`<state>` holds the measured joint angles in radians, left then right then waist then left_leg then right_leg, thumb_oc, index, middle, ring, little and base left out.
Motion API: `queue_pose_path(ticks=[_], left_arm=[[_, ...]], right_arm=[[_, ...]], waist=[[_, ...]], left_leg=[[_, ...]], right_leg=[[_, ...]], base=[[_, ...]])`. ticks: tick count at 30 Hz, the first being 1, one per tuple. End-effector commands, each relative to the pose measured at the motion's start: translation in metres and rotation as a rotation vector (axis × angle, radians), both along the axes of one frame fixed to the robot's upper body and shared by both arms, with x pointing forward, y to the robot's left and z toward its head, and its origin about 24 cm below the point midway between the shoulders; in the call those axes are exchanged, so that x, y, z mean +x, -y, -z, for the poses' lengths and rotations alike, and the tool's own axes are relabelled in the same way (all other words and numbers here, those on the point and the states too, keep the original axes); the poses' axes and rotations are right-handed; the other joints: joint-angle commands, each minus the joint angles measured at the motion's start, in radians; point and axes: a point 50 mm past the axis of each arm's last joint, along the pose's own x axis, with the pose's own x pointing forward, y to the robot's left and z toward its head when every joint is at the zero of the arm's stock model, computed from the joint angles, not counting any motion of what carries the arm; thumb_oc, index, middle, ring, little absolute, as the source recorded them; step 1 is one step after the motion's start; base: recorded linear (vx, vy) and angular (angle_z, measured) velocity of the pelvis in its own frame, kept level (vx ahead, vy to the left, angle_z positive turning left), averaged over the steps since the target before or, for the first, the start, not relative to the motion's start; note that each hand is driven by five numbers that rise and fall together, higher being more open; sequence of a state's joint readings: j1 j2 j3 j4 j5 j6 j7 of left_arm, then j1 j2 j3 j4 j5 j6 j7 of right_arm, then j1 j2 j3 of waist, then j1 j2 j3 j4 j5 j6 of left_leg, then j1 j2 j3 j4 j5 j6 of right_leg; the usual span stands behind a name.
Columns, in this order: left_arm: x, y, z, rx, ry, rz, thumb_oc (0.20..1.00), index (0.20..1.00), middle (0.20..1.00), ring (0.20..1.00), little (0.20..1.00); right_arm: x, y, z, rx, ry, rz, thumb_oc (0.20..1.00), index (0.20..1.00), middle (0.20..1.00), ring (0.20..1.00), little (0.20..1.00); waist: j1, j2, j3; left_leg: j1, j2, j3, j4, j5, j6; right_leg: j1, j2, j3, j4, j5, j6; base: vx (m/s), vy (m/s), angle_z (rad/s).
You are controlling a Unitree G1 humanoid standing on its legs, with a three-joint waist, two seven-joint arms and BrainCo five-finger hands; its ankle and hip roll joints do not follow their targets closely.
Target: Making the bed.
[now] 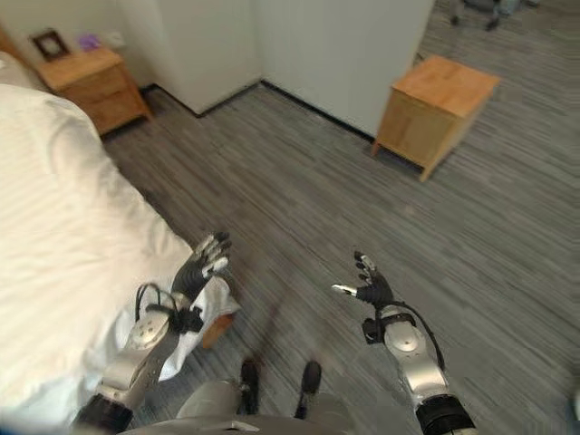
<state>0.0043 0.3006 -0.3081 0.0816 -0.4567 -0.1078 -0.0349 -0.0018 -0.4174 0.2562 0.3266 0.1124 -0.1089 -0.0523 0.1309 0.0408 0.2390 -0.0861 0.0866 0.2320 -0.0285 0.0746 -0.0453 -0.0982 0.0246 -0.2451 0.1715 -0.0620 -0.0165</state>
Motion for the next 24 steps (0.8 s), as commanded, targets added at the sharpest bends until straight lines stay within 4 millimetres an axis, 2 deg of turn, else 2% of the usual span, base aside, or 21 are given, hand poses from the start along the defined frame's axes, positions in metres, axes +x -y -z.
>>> queue_pose_path(ticks=[1,2,4,5,6,7,8,9,10,12,13,14,15,16,17,18,19,21,22,24], left_arm=[[-0.006,-0.004,-0.014,-0.025,0.085,-0.043,1.000,1.000,1.000,1.000,1.000],[-0.006,-0.004,-0.014,-0.039,0.082,-0.059,1.000,1.000,1.000,1.000,1.000],[-0.008,-0.006,-0.011,-0.013,0.070,-0.062,1.000,1.000,1.000,1.000,1.000],[-0.005,-0.005,-0.011,-0.003,0.067,-0.062,1.000,1.000,1.000,1.000,1.000],[-0.001,-0.001,-0.013,0.022,0.078,-0.037,1.000,1.000,1.000,1.000,1.000],[0.006,0.003,-0.019,0.074,0.107,-0.013,1.000,1.000,1.000,1.000,1.000],[0.010,0.003,-0.024,0.096,0.131,-0.011,1.000,1.000,1.000,1.000,1.000],[0.010,0.003,-0.024,0.096,0.131,-0.011,1.000,1.000,1.000,1.000,1.000],[0.012,0.003,-0.026,0.104,0.140,-0.017,1.000,1.000,1.000,1.000,1.000],[0.018,0.003,-0.032,0.110,0.168,-0.034,1.000,1.000,1.000,1.000,1.000],[0.018,0.004,-0.030,0.114,0.166,-0.038,1.000,1.000,1.000,1.000,1.000],[0.018,0.004,-0.030,0.114,0.166,-0.038,1.000,1.000,1.000,1.000,1.000],[0.018,0.001,-0.028,0.110,0.161,-0.058,1.000,1.000,1.000,1.000,1.000],[0.018,0.001,-0.028,0.110,0.160,-0.059,1.000,1.000,1.000,1.000,1.000],[0.019,-0.002,-0.028,0.113,0.164,-0.073,1.000,1.000,1.000,1.000,1.000],[0.019,-0.006,-0.029,0.112,0.169,-0.093,1.000,1.000,1.000,1.000,1.000],[0.017,-0.015,-0.026,0.129,0.163,-0.126,1.000,1.000,1.000,1.000,1.000],[0.015,-0.019,-0.025,0.138,0.160,-0.136,1.000,1.000,1.000,1.000,1.000],[0.015,-0.020,-0.025,0.142,0.160,-0.133,1.000,1.000,1.000,1.000,1.000],[0.010,-0.023,-0.018,0.137,0.135,-0.160,1.000,1.000,1.000,1.000,1.000]], right_arm=[[0.013,0.001,-0.036,-0.032,0.189,-0.032,1.000,1.000,1.000,1.000,1.000],[0.013,-0.003,-0.037,-0.027,0.195,-0.042,1.000,1.000,1.000,1.000,1.000],[0.011,-0.009,-0.036,-0.015,0.194,-0.065,1.000,1.000,1.000,1.000,1.000],[0.011,-0.013,-0.037,-0.007,0.200,-0.072,1.000,1.000,1.000,1.000,1.000],[0.011,-0.020,-0.038,-0.014,0.212,-0.096,1.000,1.000,1.000,1.000,1.000],[0.014,-0.025,-0.043,-0.043,0.232,-0.121,1.000,1.000,1.000,1.000,1.000],[0.016,-0.023,-0.046,-0.065,0.249,-0.113,1.000,1.000,1.000,1.000,1.000],[0.016,-0.023,-0.046,-0.066,0.250,-0.113,1.000,1.000,1.000,1.000,1.000],[0.015,-0.022,-0.047,-0.072,0.255,-0.108,1.000,1.000,1.000,1.000,1.000],[0.015,-0.019,-0.050,-0.068,0.271,-0.089,1.000,1.000,1.000,1.000,1.000],[0.012,-0.019,-0.048,-0.050,0.262,-0.078,1.000,1.000,1.000,1.000,1.000],[0.012,-0.018,-0.048,-0.050,0.262,-0.078,1.000,1.000,1.000,1.000,1.000],[0.009,-0.015,-0.042,-0.047,0.236,-0.056,1.000,1.000,1.000,1.000,1.000],[0.008,-0.015,-0.042,-0.047,0.235,-0.056,1.000,1.000,1.000,1.000,1.000],[0.008,-0.016,-0.040,-0.045,0.224,-0.053,1.000,1.000,1.000,1.000,1.000],[0.007,-0.016,-0.038,-0.044,0.215,-0.048,1.000,1.000,1.000,1.000,1.000],[0.004,-0.014,-0.034,-0.063,0.193,-0.047,1.000,1.000,1.000,1.000,1.000],[0.002,-0.013,-0.031,-0.073,0.176,-0.049,1.000,1.000,1.000,1.000,1.000],[-0.001,-0.010,-0.030,-0.076,0.171,-0.044,1.000,1.000,1.000,1.000,1.000],[-0.005,-0.010,-0.023,-0.064,0.137,-0.049,1.000,1.000,1.000,1.000,1.000]], waist=[[-0.005,-0.033,-0.011],[0.000,-0.038,-0.015],[-0.003,-0.055,-0.047],[-0.004,-0.080,-0.050],[-0.005,-0.134,-0.061],[-0.030,-0.128,-0.050],[-0.057,-0.094,-0.040],[-0.057,-0.092,-0.042],[-0.073,-0.077,-0.033],[-0.107,-0.061,-0.018],[-0.136,-0.051,-0.009],[-0.137,-0.049,-0.009],[-0.164,-0.058,-0.011],[-0.166,-0.054,-0.010],[-0.176,-0.051,-0.006],[-0.182,-0.046,-0.009],[-0.187,-0.036,-0.012],[-0.191,-0.027,-0.015],[-0.190,-0.034,-0.023],[-0.197,-0.035,-0.032]], left_leg=[[-0.153,-0.061,0.045,-0.021,0.029,-0.008],[-0.171,-0.049,0.051,-0.042,0.041,-0.006],[-0.139,-0.036,0.089,-0.055,0.084,0.020],[-0.127,-0.042,0.100,-0.050,0.087,0.028],[-0.087,-0.072,0.116,-0.047,0.039,0.068],[0.006,-0.093,0.109,-0.054,-0.024,0.103],[0.063,-0.084,0.080,-0.059,-0.068,0.117],[0.060,-0.082,0.079,-0.059,-0.066,0.117],[0.078,-0.078,0.061,-0.059,-0.083,0.117],[0.124,-0.077,0.013,-0.059,-0.120,0.102],[0.163,-0.079,-0.023,-0.059,-0.148,0.087],[0.162,-0.076,-0.024,-0.059,-0.147,0.086],[0.209,-0.089,-0.066,-0.059,-0.186,0.065],[0.213,-0.084,-0.069,-0.059,-0.189,0.064],[0.249,-0.081,-0.088,-0.059,-0.214,0.057],[0.267,-0.077,-0.099,-0.059,-0.231,0.049],[0.321,-0.065,-0.121,-0.059,-0.267,0.034],[0.356,-0.053,-0.146,-0.059,-0.287,0.032],[0.380,-0.053,-0.172,-0.059,-0.310,0.034],[0.404,-0.037,-0.206,0.024,-0.294,0.020]], right_leg=[[0.347,-0.028,0.058,-0.259,-0.114,0.081],[0.383,-0.024,0.085,-0.259,-0.138,0.081],[0.417,-0.018,0.104,-0.243,-0.161,0.081],[0.420,-0.028,0.102,-0.206,-0.162,0.090],[0.358,-0.073,0.080,0.010,-0.052,0.191],[0.225,-0.152,0.033,0.328,0.182,0.278],[0.130,-0.204,-0.005,0.459,0.193,0.277],[0.127,-0.202,-0.006,0.459,0.195,0.277],[0.083,-0.227,-0.026,0.477,0.167,0.256],[-0.005,-0.231,-0.035,0.380,0.064,0.204],[-0.040,-0.192,-0.010,0.217,0.021,0.179],[-0.038,-0.188,-0.013,0.209,0.026,0.177],[-0.069,-0.167,0.052,-0.076,0.056,0.178],[-0.055,-0.161,0.047,-0.094,0.063,0.178],[-0.082,-0.153,0.080,-0.207,0.113,0.185],[-0.113,-0.153,0.083,-0.258,0.136,0.198],[-0.198,-0.167,0.089,-0.259,0.147,0.213],[-0.200,-0.167,0.088,-0.259,0.156,0.219],[-0.172,-0.170,0.094,-0.259,0.159,0.214],[-0.121,-0.159,0.124,-0.241,0.194,0.192]], base=[[0.46,0.039,-0.30],[0.69,0.069,-0.13],[0.82,0.077,-0.37],[0.90,0.111,-0.55],[1.16,0.230,-0.53],[1.28,0.358,-0.33],[0.78,0.274,-0.29],[0.48,0.164,0.37],[0.36,0.022,0.89],[0.59,-0.056,1.00],[0.46,-0.105,0.94],[0.69,-0.210,1.25],[0.40,-0.136,1.09],[0.65,-0.180,1.13],[0.43,-0.090,0.97],[0.81,-0.191,1.36],[0.57,-0.142,1.51],[0.52,-0.168,0.96],[0.66,-0.285,0.17],[0.60,-0.282,0.24]])
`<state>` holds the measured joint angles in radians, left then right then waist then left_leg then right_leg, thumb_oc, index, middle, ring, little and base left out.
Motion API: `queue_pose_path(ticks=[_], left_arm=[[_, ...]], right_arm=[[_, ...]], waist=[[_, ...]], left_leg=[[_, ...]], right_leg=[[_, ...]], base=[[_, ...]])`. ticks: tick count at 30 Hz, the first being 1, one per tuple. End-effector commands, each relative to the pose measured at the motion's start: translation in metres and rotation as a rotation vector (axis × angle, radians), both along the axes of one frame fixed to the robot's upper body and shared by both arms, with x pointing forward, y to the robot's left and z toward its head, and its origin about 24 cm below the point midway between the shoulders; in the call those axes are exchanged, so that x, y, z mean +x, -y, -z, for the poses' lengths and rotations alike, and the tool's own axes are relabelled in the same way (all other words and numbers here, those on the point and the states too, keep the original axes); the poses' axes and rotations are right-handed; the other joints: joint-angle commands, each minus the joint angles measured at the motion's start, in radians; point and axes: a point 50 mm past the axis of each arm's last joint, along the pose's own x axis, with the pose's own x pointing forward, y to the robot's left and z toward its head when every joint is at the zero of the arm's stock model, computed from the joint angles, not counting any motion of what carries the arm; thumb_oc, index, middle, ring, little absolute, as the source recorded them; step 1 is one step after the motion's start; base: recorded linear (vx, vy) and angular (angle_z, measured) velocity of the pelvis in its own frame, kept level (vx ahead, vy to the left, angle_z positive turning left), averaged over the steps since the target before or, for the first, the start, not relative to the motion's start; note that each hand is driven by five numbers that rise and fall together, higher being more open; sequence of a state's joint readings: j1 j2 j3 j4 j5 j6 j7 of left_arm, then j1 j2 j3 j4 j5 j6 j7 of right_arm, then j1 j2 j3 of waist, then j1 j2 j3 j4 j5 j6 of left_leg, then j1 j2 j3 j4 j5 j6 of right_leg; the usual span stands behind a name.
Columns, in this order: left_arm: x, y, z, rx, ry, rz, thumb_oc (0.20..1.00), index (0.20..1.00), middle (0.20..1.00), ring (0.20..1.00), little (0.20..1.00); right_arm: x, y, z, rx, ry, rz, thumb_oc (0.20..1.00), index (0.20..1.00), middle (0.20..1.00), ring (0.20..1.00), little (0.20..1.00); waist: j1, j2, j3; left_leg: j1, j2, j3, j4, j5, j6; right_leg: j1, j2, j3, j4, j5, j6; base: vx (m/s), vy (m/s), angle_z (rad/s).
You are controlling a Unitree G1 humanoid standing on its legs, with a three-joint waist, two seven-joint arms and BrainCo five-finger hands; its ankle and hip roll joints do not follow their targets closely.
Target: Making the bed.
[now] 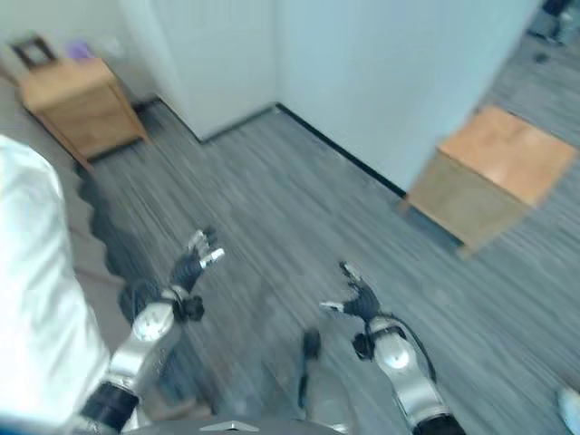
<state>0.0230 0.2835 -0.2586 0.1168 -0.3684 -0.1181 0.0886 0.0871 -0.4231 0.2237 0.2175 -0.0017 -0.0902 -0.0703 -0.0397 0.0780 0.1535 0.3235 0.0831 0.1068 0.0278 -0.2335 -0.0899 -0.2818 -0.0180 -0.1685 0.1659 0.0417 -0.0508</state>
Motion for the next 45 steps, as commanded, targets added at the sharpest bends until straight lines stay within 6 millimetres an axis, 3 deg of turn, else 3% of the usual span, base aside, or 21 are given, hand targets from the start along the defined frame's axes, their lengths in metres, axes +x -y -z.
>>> queue_pose_path(ticks=[1,4,6,7,10,12,13,14,15,18,21,25,27,28,30,32,33,35,37,39,45], left_arm=[[0.008,-0.006,-0.022,0.047,0.129,0.004,1.000,1.000,1.000,1.000,1.000],[0.002,-0.007,-0.018,0.024,0.103,-0.005,1.000,1.000,1.000,1.000,1.000],[-0.001,-0.011,-0.018,0.024,0.102,-0.011,1.000,1.000,1.000,1.000,1.000],[-0.004,-0.013,-0.013,0.015,0.081,-0.025,1.000,1.000,1.000,1.000,1.000],[-0.010,-0.015,-0.008,0.010,0.056,-0.033,1.000,1.000,1.000,1.000,1.000],[-0.017,-0.016,0.000,0.004,0.025,-0.044,1.000,1.000,1.000,1.000,1.000],[-0.021,-0.016,0.004,0.002,0.001,-0.050,1.000,1.000,1.000,1.000,1.000],[-0.021,-0.016,0.005,0.002,-0.001,-0.048,1.000,1.000,1.000,1.000,1.000],[-0.022,-0.016,0.006,0.008,-0.010,-0.054,1.000,1.000,1.000,1.000,1.000],[-0.025,-0.020,0.007,0.012,-0.014,-0.065,1.000,1.000,1.000,1.000,1.000],[-0.028,-0.024,0.009,0.031,-0.027,-0.075,1.000,1.000,1.000,1.000,1.000],[-0.023,-0.027,0.009,0.089,-0.035,-0.049,1.000,1.000,1.000,1.000,1.000],[-0.015,-0.029,0.000,0.132,0.000,-0.040,1.000,1.000,1.000,1.000,1.000],[-0.011,-0.030,-0.008,0.148,0.032,-0.040,1.000,1.000,1.000,1.000,1.000],[-0.003,-0.029,-0.017,0.148,0.075,-0.039,1.000,1.000,1.000,1.000,1.000],[0.005,-0.023,-0.027,0.139,0.126,-0.023,1.000,1.000,1.000,1.000,1.000],[0.005,-0.023,-0.027,0.139,0.126,-0.024,1.000,1.000,1.000,1.000,1.000],[0.005,-0.022,-0.029,0.130,0.138,-0.019,1.000,1.000,1.000,1.000,1.000],[0.003,-0.025,-0.027,0.131,0.131,-0.024,1.000,1.000,1.000,1.000,1.000],[-0.003,-0.032,-0.015,0.143,0.082,-0.041,1.000,1.000,1.000,1.000,1.000],[-0.012,-0.036,-0.001,0.168,0.023,-0.039,1.000,1.000,1.000,1.000,1.000]], right_arm=[[0.010,-0.011,-0.017,0.027,0.097,-0.049,1.000,1.000,1.000,1.000,1.000],[0.015,-0.008,-0.027,0.030,0.142,-0.050,1.000,1.000,1.000,1.000,1.000],[0.018,-0.006,-0.034,0.033,0.169,-0.054,1.000,1.000,1.000,1.000,1.000],[0.022,-0.003,-0.039,-0.001,0.187,-0.055,1.000,1.000,1.000,1.000,1.000],[0.021,-0.001,-0.040,-0.008,0.192,-0.054,1.000,1.000,1.000,1.000,1.000],[0.019,0.000,-0.038,-0.016,0.182,-0.052,1.000,1.000,1.000,1.000,1.000],[0.019,-0.001,-0.035,-0.025,0.175,-0.053,1.000,1.000,1.000,1.000,1.000],[0.019,-0.001,-0.035,-0.027,0.174,-0.052,1.000,1.000,1.000,1.000,1.000],[0.020,0.001,-0.035,-0.043,0.173,-0.040,1.000,1.000,1.000,1.000,1.000],[0.020,0.001,-0.036,-0.043,0.182,-0.039,1.000,1.000,1.000,1.000,1.000],[0.018,-0.003,-0.035,-0.046,0.179,-0.057,1.000,1.000,1.000,1.000,1.000],[0.019,-0.016,-0.033,-0.018,0.181,-0.070,1.000,1.000,1.000,1.000,1.000],[0.025,-0.026,-0.037,0.004,0.201,-0.091,1.000,1.000,1.000,1.000,1.000],[0.028,-0.030,-0.040,0.004,0.218,-0.101,1.000,1.000,1.000,1.000,1.000],[0.029,-0.033,-0.043,0.014,0.235,-0.100,1.000,1.000,1.000,1.000,1.000],[0.028,-0.031,-0.049,0.021,0.262,-0.092,1.000,1.000,1.000,1.000,1.000],[0.028,-0.031,-0.049,0.021,0.263,-0.092,1.000,1.000,1.000,1.000,1.000],[0.025,-0.028,-0.047,0.025,0.252,-0.080,1.000,1.000,1.000,1.000,1.000],[0.022,-0.027,-0.043,0.022,0.232,-0.069,1.000,1.000,1.000,1.000,1.000],[0.016,-0.027,-0.036,0.021,0.200,-0.068,1.000,1.000,1.000,1.000,1.000],[0.006,-0.026,-0.028,0.015,0.164,-0.069,1.000,1.000,1.000,1.000,1.000]], waist=[[-0.022,-0.057,0.052],[0.006,-0.072,0.075],[0.031,-0.102,0.089],[0.058,-0.109,0.108],[0.070,-0.108,0.100],[0.082,-0.090,0.086],[0.099,-0.074,0.078],[0.096,-0.075,0.076],[0.110,-0.081,0.079],[0.115,-0.092,0.071],[0.130,-0.108,0.035],[0.146,-0.182,0.023],[0.123,-0.191,0.034],[0.116,-0.189,0.042],[0.095,-0.178,0.062],[0.046,-0.167,0.091],[0.044,-0.163,0.094],[0.026,-0.170,0.091],[0.014,-0.174,0.087],[0.000,-0.168,0.081],[-0.034,-0.172,0.071]], left_leg=[[-0.037,-0.018,-0.082,0.082,0.050,0.048],[-0.259,0.029,-0.045,0.559,0.244,0.021],[-0.345,0.084,0.060,0.693,0.245,0.040],[-0.446,0.125,0.174,0.639,0.191,0.036],[-0.480,0.088,0.213,0.452,0.172,0.050],[-0.497,0.052,0.244,0.180,0.240,0.043],[-0.505,0.054,0.247,-0.017,0.329,0.019],[-0.493,0.047,0.245,-0.043,0.341,0.015],[-0.553,0.090,0.272,-0.115,0.357,0.004],[-0.550,0.102,0.286,-0.115,0.363,0.001],[-0.512,0.106,0.317,-0.115,0.431,0.012],[-0.441,0.052,0.362,-0.110,0.369,0.068],[-0.373,0.018,0.375,-0.115,0.303,0.107],[-0.344,0.019,0.384,-0.115,0.272,0.118],[-0.311,0.022,0.363,-0.115,0.240,0.119],[-0.263,0.019,0.318,-0.115,0.206,0.103],[-0.270,0.026,0.330,-0.115,0.225,0.107],[-0.245,0.017,0.308,-0.115,0.201,0.090],[-0.214,0.018,0.294,-0.115,0.172,0.077],[-0.167,0.016,0.280,-0.115,0.138,0.064],[-0.105,-0.007,0.234,-0.115,0.099,0.069]], right_leg=[[0.101,-0.106,0.035,-0.236,0.091,0.211],[0.224,-0.096,-0.011,-0.253,0.044,0.134],[0.287,-0.097,-0.041,-0.253,-0.016,0.102],[0.360,-0.097,-0.073,-0.253,-0.072,0.099],[0.392,-0.099,-0.080,-0.253,-0.100,0.117],[0.436,-0.081,-0.094,-0.253,-0.141,0.138],[0.489,-0.062,-0.102,-0.253,-0.181,0.150],[0.491,-0.063,-0.105,-0.253,-0.186,0.150],[0.551,-0.062,-0.132,-0.253,-0.212,0.152],[0.600,-0.064,-0.141,-0.253,-0.223,0.160],[0.647,-0.063,-0.109,-0.253,-0.234,0.171],[0.592,-0.150,-0.096,0.006,-0.151,0.246],[0.478,-0.230,-0.104,0.237,0.014,0.303],[0.420,-0.264,-0.125,0.316,0.088,0.310],[0.333,-0.293,-0.156,0.361,0.073,0.293],[0.251,-0.226,-0.152,0.192,-0.043,0.252],[0.252,-0.220,-0.168,0.181,-0.029,0.238],[0.253,-0.187,-0.147,-0.051,-0.051,0.232],[0.226,-0.194,-0.134,-0.225,0.013,0.246],[0.138,-0.204,-0.114,-0.253,0.038,0.263],[0.135,-0.188,-0.067,-0.253,0.078,0.266]], base=[[0.47,-0.268,0.52],[0.35,-0.368,0.40],[0.48,-0.374,0.43],[0.58,-0.214,0.58],[0.33,0.006,0.45],[0.57,0.137,-0.07],[0.56,0.117,0.02],[0.71,0.142,0.04],[0.36,0.054,0.03],[0.44,0.089,0.26],[0.57,0.145,0.10],[0.45,0.227,-0.19],[0.34,0.324,0.01],[0.30,0.255,0.14],[0.32,0.152,0.17],[0.34,0.037,0.66],[0.29,-0.037,0.98],[0.25,-0.054,1.01],[0.33,-0.052,1.07],[0.42,-0.059,0.77],[0.30,-0.074,0.37]])
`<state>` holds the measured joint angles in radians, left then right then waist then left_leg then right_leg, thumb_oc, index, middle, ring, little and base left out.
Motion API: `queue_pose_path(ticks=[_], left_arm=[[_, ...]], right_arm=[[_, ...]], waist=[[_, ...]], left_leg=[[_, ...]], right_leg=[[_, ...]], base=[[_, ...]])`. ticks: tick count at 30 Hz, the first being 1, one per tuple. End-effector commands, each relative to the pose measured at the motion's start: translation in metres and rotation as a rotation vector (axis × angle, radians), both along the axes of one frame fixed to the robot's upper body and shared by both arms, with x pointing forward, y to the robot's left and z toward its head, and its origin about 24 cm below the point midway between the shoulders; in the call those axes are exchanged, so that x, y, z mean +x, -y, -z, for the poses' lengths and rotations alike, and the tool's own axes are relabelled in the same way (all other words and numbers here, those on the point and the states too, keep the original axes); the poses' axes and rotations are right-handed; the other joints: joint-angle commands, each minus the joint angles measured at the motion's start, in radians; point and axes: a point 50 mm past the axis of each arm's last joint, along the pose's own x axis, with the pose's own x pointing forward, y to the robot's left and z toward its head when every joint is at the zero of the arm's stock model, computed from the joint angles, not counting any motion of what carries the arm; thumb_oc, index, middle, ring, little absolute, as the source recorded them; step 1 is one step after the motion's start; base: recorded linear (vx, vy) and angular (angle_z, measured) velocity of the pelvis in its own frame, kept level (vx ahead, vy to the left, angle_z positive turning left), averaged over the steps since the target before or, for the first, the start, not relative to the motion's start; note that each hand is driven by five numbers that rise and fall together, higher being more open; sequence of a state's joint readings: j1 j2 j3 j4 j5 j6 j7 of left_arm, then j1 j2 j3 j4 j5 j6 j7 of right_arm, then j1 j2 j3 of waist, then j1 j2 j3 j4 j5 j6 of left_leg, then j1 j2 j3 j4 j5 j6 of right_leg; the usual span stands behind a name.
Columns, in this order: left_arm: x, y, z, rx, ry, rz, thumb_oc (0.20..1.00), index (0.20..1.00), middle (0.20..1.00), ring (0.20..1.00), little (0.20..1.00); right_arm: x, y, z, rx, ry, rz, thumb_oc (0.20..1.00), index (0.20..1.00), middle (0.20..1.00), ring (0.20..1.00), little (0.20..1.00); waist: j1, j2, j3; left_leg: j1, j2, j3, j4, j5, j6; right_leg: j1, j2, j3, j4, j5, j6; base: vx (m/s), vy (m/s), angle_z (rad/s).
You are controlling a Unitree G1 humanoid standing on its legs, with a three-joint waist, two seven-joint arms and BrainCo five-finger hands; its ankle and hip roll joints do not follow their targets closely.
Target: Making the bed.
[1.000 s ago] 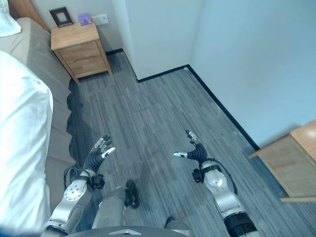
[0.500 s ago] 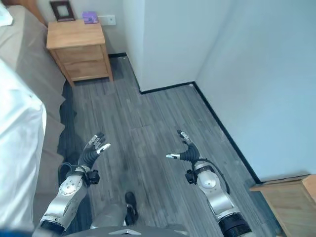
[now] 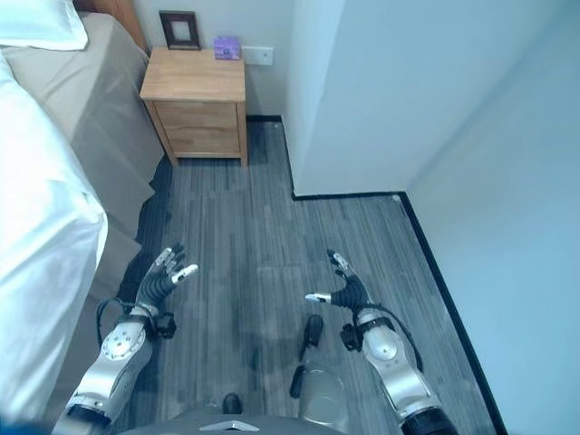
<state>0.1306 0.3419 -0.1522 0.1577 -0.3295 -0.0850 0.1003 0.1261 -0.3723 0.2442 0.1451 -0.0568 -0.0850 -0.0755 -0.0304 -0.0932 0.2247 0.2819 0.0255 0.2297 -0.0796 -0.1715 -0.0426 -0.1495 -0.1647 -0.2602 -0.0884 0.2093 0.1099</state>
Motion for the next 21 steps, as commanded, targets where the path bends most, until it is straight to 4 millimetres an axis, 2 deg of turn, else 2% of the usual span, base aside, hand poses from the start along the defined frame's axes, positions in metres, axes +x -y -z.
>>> queue_pose_path(ticks=[1,3,6,8,9,10,12,13,16,17,18,19,20,21], left_arm=[[0.012,0.012,-0.026,0.063,0.147,0.119,1.000,1.000,1.000,1.000,1.000],[0.009,0.012,-0.025,0.065,0.143,0.124,1.000,1.000,1.000,1.000,1.000],[0.007,0.012,-0.024,0.053,0.145,0.118,1.000,1.000,1.000,1.000,1.000],[0.006,0.014,-0.022,0.039,0.140,0.110,1.000,1.000,1.000,1.000,1.000],[0.004,0.016,-0.021,0.013,0.139,0.094,1.000,1.000,1.000,1.000,1.000],[0.004,0.016,-0.021,0.012,0.139,0.094,1.000,1.000,1.000,1.000,1.000],[0.002,0.017,-0.021,-0.017,0.144,0.077,1.000,1.000,1.000,1.000,1.000],[0.004,0.018,-0.022,-0.030,0.152,0.072,1.000,1.000,1.000,1.000,1.000],[0.006,0.017,-0.027,-0.042,0.174,0.060,1.000,1.000,1.000,1.000,1.000],[0.006,0.017,-0.027,-0.041,0.174,0.060,1.000,1.000,1.000,1.000,1.000],[0.007,0.016,-0.030,-0.047,0.190,0.047,1.000,1.000,1.000,1.000,1.000],[0.007,0.016,-0.031,-0.046,0.197,0.038,1.000,1.000,1.000,1.000,1.000],[0.008,0.015,-0.032,-0.049,0.202,0.027,1.000,1.000,1.000,1.000,1.000],[0.007,0.015,-0.032,-0.055,0.206,0.014,1.000,1.000,1.000,1.000,1.000]], right_arm=[[0.011,-0.005,-0.025,0.009,0.131,-0.026,1.000,1.000,1.000,1.000,1.000],[0.007,-0.004,-0.019,0.023,0.105,-0.017,1.000,1.000,1.000,1.000,1.000],[0.006,-0.004,-0.014,0.017,0.077,-0.019,1.000,1.000,1.000,1.000,1.000],[0.006,-0.005,-0.013,0.017,0.074,-0.028,1.000,1.000,1.000,1.000,1.000],[0.007,-0.003,-0.015,0.007,0.081,-0.037,1.000,1.000,1.000,1.000,1.000],[0.007,-0.003,-0.015,0.007,0.081,-0.037,1.000,1.000,1.000,1.000,1.000],[0.009,-0.001,-0.019,-0.016,0.093,-0.052,1.000,1.000,1.000,1.000,1.000],[0.012,-0.001,-0.024,-0.028,0.115,-0.069,1.000,1.000,1.000,1.000,1.000],[0.014,0.002,-0.032,-0.038,0.148,-0.087,1.000,1.000,1.000,1.000,1.000],[0.014,0.002,-0.032,-0.038,0.148,-0.086,1.000,1.000,1.000,1.000,1.000],[0.015,0.004,-0.037,-0.037,0.167,-0.090,1.000,1.000,1.000,1.000,1.000],[0.016,0.006,-0.038,-0.047,0.169,-0.082,1.000,1.000,1.000,1.000,1.000],[0.016,0.007,-0.038,-0.057,0.168,-0.079,1.000,1.000,1.000,1.000,1.000],[0.017,0.007,-0.038,-0.064,0.172,-0.075,1.000,1.000,1.000,1.000,1.000]], waist=[[-0.050,0.000,-0.002],[-0.060,0.009,-0.008],[-0.056,0.021,-0.021],[-0.061,0.041,-0.029],[-0.061,0.063,-0.034],[-0.062,0.065,-0.034],[-0.060,0.083,-0.032],[-0.053,0.095,-0.025],[-0.033,0.089,0.009],[-0.035,0.087,0.008],[-0.022,0.064,0.028],[-0.012,0.055,0.037],[-0.001,0.060,0.045],[0.007,0.060,0.043]], left_leg=[[-0.052,0.047,0.103,-0.008,0.028,0.022],[-0.026,0.038,0.083,-0.008,0.011,0.019],[0.006,0.024,0.062,-0.008,-0.016,0.018],[0.024,0.031,0.049,-0.008,-0.017,0.011],[0.030,0.045,0.032,0.027,-0.010,0.002],[0.028,0.047,0.031,0.032,-0.013,0.001],[-0.023,0.079,0.014,0.160,0.024,-0.023],[-0.060,0.106,0.000,0.260,0.072,-0.043],[-0.215,0.166,-0.044,0.629,0.223,-0.072],[-0.222,0.164,-0.047,0.632,0.226,-0.072],[-0.294,0.189,-0.013,0.761,0.252,-0.063],[-0.334,0.201,0.015,0.784,0.238,-0.057],[-0.370,0.206,0.035,0.750,0.200,-0.049],[-0.393,0.188,0.051,0.685,0.187,-0.041]], right_leg=[[0.002,-0.038,0.037,0.001,-0.085,0.105],[0.002,-0.032,0.060,0.001,-0.076,0.108],[0.027,-0.032,0.055,0.001,-0.074,0.102],[0.036,-0.026,0.065,0.001,-0.083,0.093],[0.060,-0.008,0.080,0.001,-0.099,0.078],[0.061,-0.007,0.079,0.001,-0.099,0.077],[0.089,0.006,0.078,0.001,-0.124,0.048],[0.118,0.022,0.074,0.001,-0.149,0.028],[0.188,0.047,0.058,0.001,-0.212,-0.041],[0.184,0.045,0.056,0.001,-0.210,-0.042],[0.223,0.044,0.051,0.001,-0.239,-0.069],[0.246,0.044,0.053,0.001,-0.252,-0.074],[0.268,0.051,0.055,0.001,-0.263,-0.072],[0.279,0.048,0.058,0.001,-0.271,-0.067]], base=[[0.30,-0.094,0.32],[0.32,-0.112,0.17],[0.28,-0.144,0.12],[0.35,-0.196,0.13],[0.33,-0.204,0.30],[0.32,-0.235,0.39],[0.20,-0.197,0.17],[0.21,-0.275,0.00],[0.15,-0.290,0.04],[0.22,-0.321,-0.13],[0.23,-0.263,-0.28],[0.33,-0.280,-0.23],[0.24,-0.061,-0.03],[0.33,0.045,0.05]])
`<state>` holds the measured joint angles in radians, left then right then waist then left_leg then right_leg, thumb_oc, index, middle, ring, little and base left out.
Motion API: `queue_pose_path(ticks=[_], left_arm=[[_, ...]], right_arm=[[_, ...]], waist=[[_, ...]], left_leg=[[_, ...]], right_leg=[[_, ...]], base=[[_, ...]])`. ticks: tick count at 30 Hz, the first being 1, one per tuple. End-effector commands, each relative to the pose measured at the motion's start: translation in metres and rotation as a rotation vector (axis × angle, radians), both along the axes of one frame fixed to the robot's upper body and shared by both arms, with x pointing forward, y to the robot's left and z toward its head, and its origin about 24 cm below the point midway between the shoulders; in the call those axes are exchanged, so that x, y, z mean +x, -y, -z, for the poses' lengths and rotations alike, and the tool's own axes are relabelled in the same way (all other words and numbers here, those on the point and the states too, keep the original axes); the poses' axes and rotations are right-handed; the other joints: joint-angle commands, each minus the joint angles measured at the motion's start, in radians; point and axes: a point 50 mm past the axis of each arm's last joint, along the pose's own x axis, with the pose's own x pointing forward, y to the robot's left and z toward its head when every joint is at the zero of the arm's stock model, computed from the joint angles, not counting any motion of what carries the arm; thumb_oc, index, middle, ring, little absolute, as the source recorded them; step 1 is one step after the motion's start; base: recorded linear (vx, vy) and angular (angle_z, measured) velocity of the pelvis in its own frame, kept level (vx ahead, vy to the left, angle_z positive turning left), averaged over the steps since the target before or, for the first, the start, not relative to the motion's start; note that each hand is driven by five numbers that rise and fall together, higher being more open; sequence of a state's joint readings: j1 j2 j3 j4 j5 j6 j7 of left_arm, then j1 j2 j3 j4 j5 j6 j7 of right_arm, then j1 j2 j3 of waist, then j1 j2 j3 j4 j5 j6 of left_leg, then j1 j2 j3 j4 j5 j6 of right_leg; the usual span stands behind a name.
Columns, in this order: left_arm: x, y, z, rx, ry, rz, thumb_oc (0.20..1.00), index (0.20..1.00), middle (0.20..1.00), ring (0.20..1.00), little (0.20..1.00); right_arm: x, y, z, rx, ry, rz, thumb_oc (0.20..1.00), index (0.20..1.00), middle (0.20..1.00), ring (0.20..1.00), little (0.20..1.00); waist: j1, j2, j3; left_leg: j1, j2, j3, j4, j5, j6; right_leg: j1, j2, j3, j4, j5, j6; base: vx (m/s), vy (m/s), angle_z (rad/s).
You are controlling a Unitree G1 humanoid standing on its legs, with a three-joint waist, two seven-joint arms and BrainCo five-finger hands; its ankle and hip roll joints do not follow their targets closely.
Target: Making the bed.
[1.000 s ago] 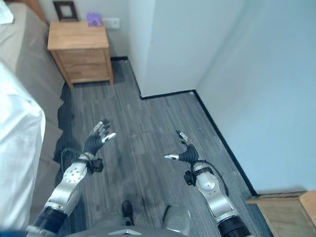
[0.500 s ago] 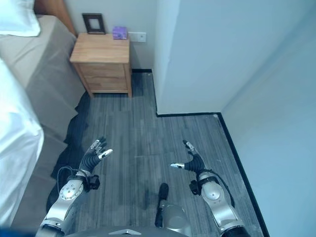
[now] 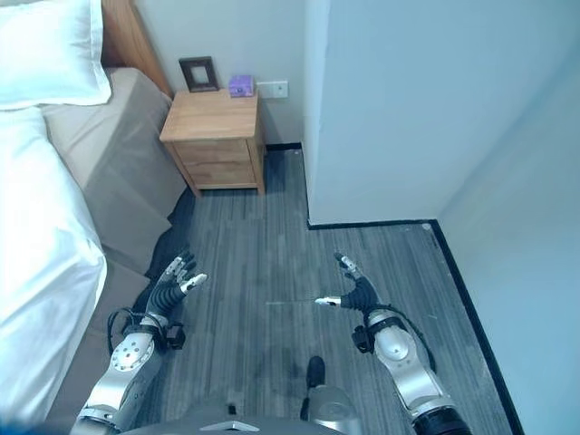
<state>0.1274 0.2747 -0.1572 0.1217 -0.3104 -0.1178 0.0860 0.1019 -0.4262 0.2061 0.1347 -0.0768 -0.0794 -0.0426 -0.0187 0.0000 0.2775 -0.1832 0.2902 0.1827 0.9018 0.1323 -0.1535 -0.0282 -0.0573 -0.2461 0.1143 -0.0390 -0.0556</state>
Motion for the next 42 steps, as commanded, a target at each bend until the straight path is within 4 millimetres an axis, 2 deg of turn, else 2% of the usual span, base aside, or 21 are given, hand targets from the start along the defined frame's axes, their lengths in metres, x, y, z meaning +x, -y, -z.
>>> queue_pose_path(ticks=[1,2,3,4,6,9,13,14,18,20,22,23,24,26,28,29,30,31,36,40,42], left_arm=[[0.002,-0.004,-0.023,0.000,0.135,-0.030,1.000,1.000,1.000,1.000,1.000],[0.002,-0.004,-0.023,0.000,0.135,-0.031,1.000,1.000,1.000,1.000,1.000],[0.001,-0.004,-0.022,0.006,0.132,-0.037,1.000,1.000,1.000,1.000,1.000],[0.002,-0.003,-0.021,0.007,0.129,-0.038,1.000,1.000,1.000,1.000,1.000],[0.003,-0.002,-0.020,0.000,0.124,-0.042,1.000,1.000,1.000,1.000,1.000],[0.004,-0.003,-0.020,0.011,0.125,-0.048,1.000,1.000,1.000,1.000,1.000],[-0.006,-0.010,-0.016,0.028,0.098,-0.060,1.000,1.000,1.000,1.000,1.000],[-0.010,-0.012,-0.015,0.031,0.087,-0.062,1.000,1.000,1.000,1.000,1.000],[-0.008,-0.013,-0.013,0.051,0.070,-0.047,1.000,1.000,1.000,1.000,1.000],[-0.005,-0.015,-0.017,0.076,0.078,-0.024,1.000,1.000,1.000,1.000,1.000],[0.003,-0.017,-0.023,0.108,0.100,-0.017,1.000,1.000,1.000,1.000,1.000],[0.006,-0.017,-0.029,0.121,0.124,-0.010,1.000,1.000,1.000,1.000,1.000],[0.011,-0.019,-0.035,0.130,0.153,-0.014,1.000,1.000,1.000,1.000,1.000],[0.017,-0.021,-0.044,0.125,0.195,-0.030,1.000,1.000,1.000,1.000,1.000],[0.021,-0.024,-0.053,0.113,0.236,-0.052,1.000,1.000,1.000,1.000,1.000],[0.021,-0.024,-0.053,0.113,0.236,-0.053,1.000,1.000,1.000,1.000,1.000],[0.022,-0.029,-0.061,0.116,0.278,-0.076,1.000,1.000,1.000,1.000,1.000],[0.023,-0.031,-0.063,0.119,0.287,-0.085,1.000,1.000,1.000,1.000,1.000],[0.027,-0.048,-0.066,0.156,0.302,-0.143,1.000,1.000,1.000,1.000,1.000],[0.028,-0.051,-0.063,0.181,0.282,-0.147,1.000,1.000,1.000,1.000,1.000],[0.024,-0.059,-0.057,0.183,0.259,-0.194,1.000,1.000,1.000,1.000,1.000]], right_arm=[[0.010,-0.008,-0.029,0.002,0.156,-0.062,1.000,1.000,1.000,1.000,1.000],[0.010,-0.008,-0.030,0.002,0.157,-0.062,1.000,1.000,1.000,1.000,1.000],[0.011,-0.006,-0.030,0.001,0.159,-0.057,1.000,1.000,1.000,1.000,1.000],[0.011,-0.005,-0.029,-0.003,0.161,-0.049,1.000,1.000,1.000,1.000,1.000],[0.012,-0.002,-0.026,-0.012,0.151,-0.034,1.000,1.000,1.000,1.000,1.000],[0.014,0.001,-0.027,-0.021,0.164,-0.013,1.000,1.000,1.000,1.000,1.000],[0.009,-0.003,-0.024,-0.004,0.145,-0.027,1.000,1.000,1.000,1.000,1.000],[0.007,-0.005,-0.022,-0.001,0.130,-0.039,1.000,1.000,1.000,1.000,1.000],[0.009,-0.015,-0.020,0.007,0.130,-0.060,1.000,1.000,1.000,1.000,1.000],[0.010,-0.021,-0.020,0.014,0.134,-0.075,1.000,1.000,1.000,1.000,1.000],[0.015,-0.029,-0.024,0.021,0.156,-0.091,1.000,1.000,1.000,1.000,1.000],[0.019,-0.035,-0.028,0.031,0.178,-0.106,1.000,1.000,1.000,1.000,1.000],[0.022,-0.040,-0.033,0.034,0.201,-0.121,1.000,1.000,1.000,1.000,1.000],[0.026,-0.047,-0.041,0.024,0.242,-0.147,1.000,1.000,1.000,1.000,1.000],[0.032,-0.055,-0.054,0.010,0.300,-0.181,1.000,1.000,1.000,1.000,1.000],[0.032,-0.055,-0.054,0.010,0.300,-0.181,1.000,1.000,1.000,1.000,1.000],[0.035,-0.059,-0.064,0.014,0.347,-0.206,1.000,1.000,1.000,1.000,1.000],[0.035,-0.060,-0.065,0.015,0.349,-0.210,1.000,1.000,1.000,1.000,1.000],[0.036,-0.056,-0.065,-0.022,0.339,-0.222,1.000,1.000,1.000,1.000,1.000],[0.036,-0.050,-0.061,-0.034,0.320,-0.192,1.000,1.000,1.000,1.000,1.000],[0.038,-0.044,-0.057,-0.036,0.298,-0.174,1.000,1.000,1.000,1.000,1.000]], waist=[[0.005,-0.019,-0.014],[0.005,-0.022,-0.016],[0.013,-0.010,-0.019],[0.021,0.005,-0.023],[0.036,0.024,-0.024],[0.021,0.011,-0.029],[0.006,0.010,-0.053],[0.006,0.008,-0.069],[0.035,-0.041,-0.103],[0.056,-0.077,-0.109],[0.050,-0.096,-0.094],[0.042,-0.097,-0.079],[0.033,-0.094,-0.069],[0.021,-0.083,-0.054],[0.018,-0.072,-0.034],[0.016,-0.072,-0.033],[0.015,-0.054,-0.023],[0.016,-0.059,-0.025],[0.007,-0.075,-0.039],[0.003,-0.076,-0.045],[0.008,-0.060,-0.064]], left_leg=[[0.064,-0.116,0.109,-0.475,-0.143,0.086],[0.067,-0.122,0.113,-0.487,-0.135,0.089],[0.057,-0.143,0.112,-0.626,-0.126,0.089],[0.064,-0.155,0.108,-0.784,-0.053,0.080],[0.037,-0.138,0.103,-0.968,0.019,0.060],[0.002,-0.102,0.202,-0.989,0.007,0.038],[0.050,-0.017,0.422,-0.985,0.077,0.029],[0.063,-0.014,0.452,-0.988,0.061,0.043],[0.065,-0.037,0.470,-0.980,0.078,0.069],[0.086,-0.080,0.466,-0.973,0.032,0.116],[0.119,-0.139,0.433,-0.974,-0.022,0.158],[0.138,-0.163,0.405,-0.979,-0.044,0.171],[0.155,-0.183,0.373,-0.986,-0.074,0.191],[0.184,-0.200,0.317,-0.989,-0.114,0.200],[0.200,-0.209,0.253,-0.989,-0.131,0.191],[0.200,-0.209,0.251,-0.989,-0.131,0.191],[0.199,-0.203,0.206,-0.989,-0.122,0.185],[0.200,-0.213,0.187,-0.989,-0.127,0.183],[0.219,-0.263,-0.003,-0.989,-0.166,0.167],[0.242,-0.288,-0.080,-0.989,-0.174,0.169],[0.269,-0.285,-0.115,-0.989,-0.182,0.154]], right_leg=[[0.174,-0.051,0.042,-0.202,-0.040,0.115],[0.170,-0.056,0.043,-0.202,-0.038,0.116],[0.186,-0.045,0.040,-0.202,-0.052,0.128],[0.203,-0.034,0.035,-0.202,-0.065,0.134],[0.241,-0.021,0.022,-0.202,-0.094,0.136],[0.295,-0.021,-0.018,-0.202,-0.124,0.142],[0.361,-0.005,-0.012,-0.202,-0.166,0.141],[0.368,-0.002,-0.014,-0.202,-0.165,0.147],[0.386,-0.031,-0.027,-0.158,-0.157,0.170],[0.352,-0.089,-0.046,-0.017,-0.098,0.229],[0.255,-0.179,-0.048,0.210,0.041,0.292],[0.202,-0.188,-0.016,0.331,0.132,0.297],[0.130,-0.199,0.020,0.433,0.153,0.298],[0.058,-0.216,0.038,0.473,0.131,0.287],[0.007,-0.211,0.039,0.382,0.039,0.251],[0.009,-0.212,0.037,0.382,0.039,0.251],[-0.011,-0.153,0.057,0.213,-0.053,0.203],[-0.008,-0.138,0.087,0.137,-0.058,0.202],[-0.063,-0.029,0.344,-0.130,0.027,0.198],[-0.017,-0.034,0.329,-0.167,0.036,0.178],[0.032,-0.038,0.279,-0.195,0.044,0.171]], base=[[0.23,0.067,-0.06],[0.26,0.096,-0.26],[0.21,0.089,-0.37],[0.36,0.123,-0.33],[0.34,0.076,-0.32],[0.33,0.059,0.21],[0.43,0.126,0.06],[0.42,0.118,-0.02],[0.40,0.128,0.02],[0.29,0.156,0.12],[0.31,0.248,0.56],[0.29,0.257,0.86],[0.27,0.173,0.88],[0.26,0.090,1.69],[0.24,0.012,1.20],[0.18,-0.087,0.98],[0.15,-0.100,1.09],[0.26,-0.138,1.43],[0.27,-0.144,1.38],[0.19,-0.161,1.18],[0.22,-0.208,1.00]])
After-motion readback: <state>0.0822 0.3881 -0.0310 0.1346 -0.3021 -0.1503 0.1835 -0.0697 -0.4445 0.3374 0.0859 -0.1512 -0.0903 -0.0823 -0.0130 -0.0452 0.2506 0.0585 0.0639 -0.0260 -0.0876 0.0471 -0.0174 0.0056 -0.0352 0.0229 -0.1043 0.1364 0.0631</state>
